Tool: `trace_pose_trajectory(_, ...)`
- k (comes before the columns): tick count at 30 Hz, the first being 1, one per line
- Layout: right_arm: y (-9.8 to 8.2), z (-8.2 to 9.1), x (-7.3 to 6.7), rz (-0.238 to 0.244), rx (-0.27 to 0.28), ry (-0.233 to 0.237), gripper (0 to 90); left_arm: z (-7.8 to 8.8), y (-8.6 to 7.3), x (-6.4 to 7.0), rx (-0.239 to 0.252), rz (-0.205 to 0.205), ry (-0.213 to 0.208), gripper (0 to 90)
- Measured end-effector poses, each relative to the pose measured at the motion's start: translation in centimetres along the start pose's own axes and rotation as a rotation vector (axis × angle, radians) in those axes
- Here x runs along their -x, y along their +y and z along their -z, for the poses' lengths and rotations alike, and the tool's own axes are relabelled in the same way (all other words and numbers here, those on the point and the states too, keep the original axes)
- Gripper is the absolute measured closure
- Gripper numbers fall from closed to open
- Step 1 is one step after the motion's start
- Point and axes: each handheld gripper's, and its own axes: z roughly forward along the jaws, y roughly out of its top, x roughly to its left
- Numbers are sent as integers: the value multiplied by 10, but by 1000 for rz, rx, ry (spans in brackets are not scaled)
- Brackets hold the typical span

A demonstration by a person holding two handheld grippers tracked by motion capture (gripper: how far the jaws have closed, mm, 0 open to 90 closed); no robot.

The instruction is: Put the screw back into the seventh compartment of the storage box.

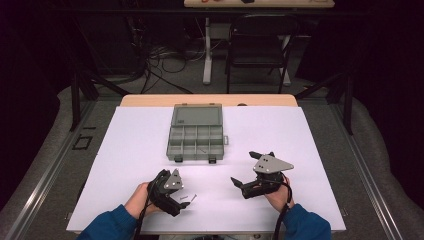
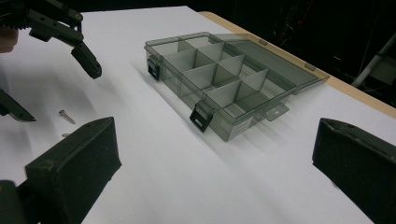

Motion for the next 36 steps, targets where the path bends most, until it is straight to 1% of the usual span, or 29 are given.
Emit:
trace_pose_trajectory(2, 0, -1, 0, 1, 1, 3, 0, 0, 0, 0, -3, 3, -6, 228)
trace_pose_trajectory(3, -1, -1, -1, 1, 1, 4, 0, 0, 0, 0, -12, 8, -3, 303)
trace_pose_trajectory(4, 0, -1, -1, 2, 0, 3, 0, 0, 0, 0, -10, 2, -14, 360)
trace_pose_trajectory(5, 0, 0, 0, 3, -2, 1, 0, -1, 0, -1, -8, 1, -25, 383)
trace_pose_trajectory(6, 0, 0, 0, 0, -1, 3, 0, -1, 0, -1, -12, -1, -30, 426)
trace_pose_trajectory(8, -1, 0, 0, 3, 0, 3, 0, -2, -1, -1, -7, -7, -59, 468)
trace_pose_trajectory(9, -1, 0, 1, 0, -2, 8, 0, -3, 0, -1, -15, -11, -60, 509)
trace_pose_trajectory(12, -2, 0, 1, -3, 1, 4, 0, -5, -1, -1, -23, -16, -71, 613)
trace_pose_trajectory(15, -2, -1, 0, -1, -2, 9, 0, -7, -3, -1, -24, -6, -80, 718)
trace_pose_trajectory(18, -2, -1, 0, 2, -8, 13, 0, -8, -4, -2, -42, -18, -85, 768)
trace_pose_trajectory(21, -2, -2, -1, 4, -7, 20, 0, -9, -5, -2, -43, -21, -94, 816)
trace_pose_trajectory(23, -2, -2, -1, 7, -9, 20, 0, -9, -5, -2, -35, -11, -105, 839)
trace_pose_trajectory(25, -2, -2, 0, 6, -9, 19, 0, -9, -5, -2, -34, -16, -110, 867)
trace_pose_trajectory(26, -2, -2, 0, 5, -9, 18, 0, -9, -5, -2, -37, -17, -116, 868)
trace_pose_trajectory(31, -1, -3, -2, 12, -11, 15, 0, -9, -6, -2, -34, -24, -111, 874)
trace_pose_trajectory(34, -2, -3, -2, 12, -9, 10, 0, -8, -5, -2, -27, -21, -109, 875)
trace_pose_trajectory(36, -2, -3, -1, 8, -10, 21, 0, -6, -5, -3, -21, -22, -106, 875)
